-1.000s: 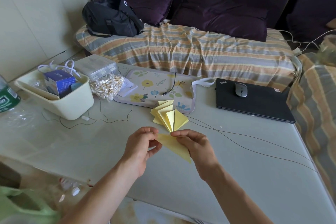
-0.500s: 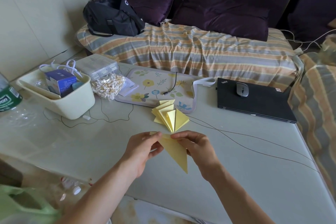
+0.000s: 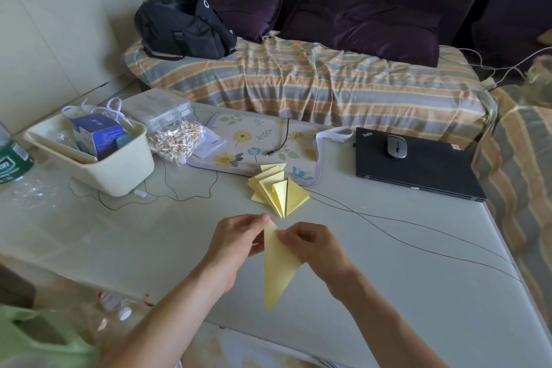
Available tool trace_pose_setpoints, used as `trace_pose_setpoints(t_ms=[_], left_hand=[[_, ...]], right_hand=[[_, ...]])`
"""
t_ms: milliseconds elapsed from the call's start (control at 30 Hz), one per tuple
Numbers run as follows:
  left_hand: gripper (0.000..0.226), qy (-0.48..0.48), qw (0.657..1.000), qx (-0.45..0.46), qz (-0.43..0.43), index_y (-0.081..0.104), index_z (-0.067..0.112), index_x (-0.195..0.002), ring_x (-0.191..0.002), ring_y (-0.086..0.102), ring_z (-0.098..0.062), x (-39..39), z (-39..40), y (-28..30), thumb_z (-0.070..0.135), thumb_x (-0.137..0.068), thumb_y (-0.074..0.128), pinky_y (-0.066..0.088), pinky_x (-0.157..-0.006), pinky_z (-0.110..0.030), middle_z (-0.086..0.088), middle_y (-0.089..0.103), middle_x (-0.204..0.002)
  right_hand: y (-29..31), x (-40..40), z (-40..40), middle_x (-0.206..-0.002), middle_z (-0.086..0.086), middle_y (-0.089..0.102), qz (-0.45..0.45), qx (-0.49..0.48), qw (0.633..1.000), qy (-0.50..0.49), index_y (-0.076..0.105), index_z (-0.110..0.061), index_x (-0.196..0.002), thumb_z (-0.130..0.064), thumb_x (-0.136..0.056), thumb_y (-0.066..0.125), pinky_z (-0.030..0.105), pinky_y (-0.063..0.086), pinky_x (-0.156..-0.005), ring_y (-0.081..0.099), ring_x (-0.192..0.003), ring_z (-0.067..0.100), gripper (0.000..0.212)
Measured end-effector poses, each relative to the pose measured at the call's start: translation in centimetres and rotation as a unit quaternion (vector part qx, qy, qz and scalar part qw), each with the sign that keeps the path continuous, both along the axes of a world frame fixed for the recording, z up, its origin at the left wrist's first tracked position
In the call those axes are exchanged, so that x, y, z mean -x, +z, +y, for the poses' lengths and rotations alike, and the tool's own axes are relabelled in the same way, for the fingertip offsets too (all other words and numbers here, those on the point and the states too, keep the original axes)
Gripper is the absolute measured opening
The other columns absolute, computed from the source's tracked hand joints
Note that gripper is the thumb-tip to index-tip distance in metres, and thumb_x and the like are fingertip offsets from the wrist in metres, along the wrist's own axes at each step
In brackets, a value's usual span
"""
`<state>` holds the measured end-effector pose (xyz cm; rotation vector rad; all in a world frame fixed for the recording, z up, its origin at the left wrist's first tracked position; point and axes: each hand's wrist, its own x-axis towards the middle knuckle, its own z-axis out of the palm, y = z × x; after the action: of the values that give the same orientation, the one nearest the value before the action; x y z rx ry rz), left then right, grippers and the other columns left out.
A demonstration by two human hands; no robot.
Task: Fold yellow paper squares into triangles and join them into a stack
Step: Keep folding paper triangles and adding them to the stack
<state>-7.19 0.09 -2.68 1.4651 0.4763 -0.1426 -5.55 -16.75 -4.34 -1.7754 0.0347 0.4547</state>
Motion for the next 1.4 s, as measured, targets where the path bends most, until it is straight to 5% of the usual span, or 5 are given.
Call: trace_pose_setpoints(t_ms=[367, 533, 900, 1133, 1400], left_hand=[[0.012, 0.021, 1.0, 0.003, 0.006, 0.079, 0.008, -0.094, -0.08, 0.074, -0.022, 0.0, 0.1, -0.2, 0.019, -0.09, 0.077, 0.063, -0.079, -0.032, -0.013, 0.079, -0.09], [0.01, -0.037, 0.999, -0.022, -0.013, 0.079, 0.008, -0.09, -0.084, 0.075, -0.024, 0.2, 0.0, -0.2, 0.018, -0.088, 0.078, 0.062, -0.087, -0.036, -0.011, 0.079, -0.089], [0.028, -0.125, 0.987, -0.089, 0.044, 0.072, 0.012, -0.098, -0.082, 0.076, -0.017, 0.3, -0.3, -0.1, 0.04, -0.097, 0.066, 0.063, -0.074, -0.03, -0.002, 0.078, -0.09], [0.043, -0.201, 0.935, -0.292, -0.023, 0.039, 0.015, -0.067, -0.058, 0.033, -0.014, 0.6, -0.6, -1.6, 0.037, -0.1, 0.057, 0.026, -0.056, -0.03, 0.005, 0.032, -0.062], [0.049, -0.157, 0.918, -0.354, -0.086, 0.036, 0.017, -0.062, -0.052, 0.027, -0.013, 0.0, -0.4, -2.0, 0.037, -0.1, 0.06, 0.022, -0.049, -0.027, 0.006, 0.03, -0.048]], right_hand=[[0.2, 0.1, 0.1, -0.076, -0.003, 0.069, 0.002, -0.001, 1.0, 0.012, 0.075, -0.011, -0.088, -0.033, -0.09, 0.075, 0.018, 0.043, -0.061, 0.056, -0.065, 0.007, 0.022], [0.0, 0.2, 0.1, -0.085, 0.008, 0.072, 0.001, -0.029, 0.999, 0.03, 0.074, -0.015, -0.089, -0.039, -0.094, 0.07, 0.028, 0.047, -0.069, 0.061, -0.073, 0.013, 0.025], [-0.3, -0.2, 0.2, -0.077, 0.002, 0.069, -0.018, -0.006, 1.0, -0.024, 0.072, -0.015, -0.084, -0.035, -0.095, 0.067, 0.026, 0.047, -0.067, 0.059, -0.069, 0.01, 0.024], [-0.8, -0.5, -0.1, -0.064, -0.008, 0.057, 0.007, -0.026, 0.998, -0.059, 0.071, -0.009, -0.084, -0.031, -0.096, 0.067, 0.022, 0.043, -0.06, 0.05, -0.062, 0.011, 0.025], [-1.2, -0.5, 0.1, -0.066, -0.001, 0.061, 0.015, -0.036, 0.998, -0.049, 0.071, -0.001, -0.086, -0.026, -0.095, 0.069, 0.034, 0.05, -0.072, 0.055, -0.067, 0.016, 0.026]])
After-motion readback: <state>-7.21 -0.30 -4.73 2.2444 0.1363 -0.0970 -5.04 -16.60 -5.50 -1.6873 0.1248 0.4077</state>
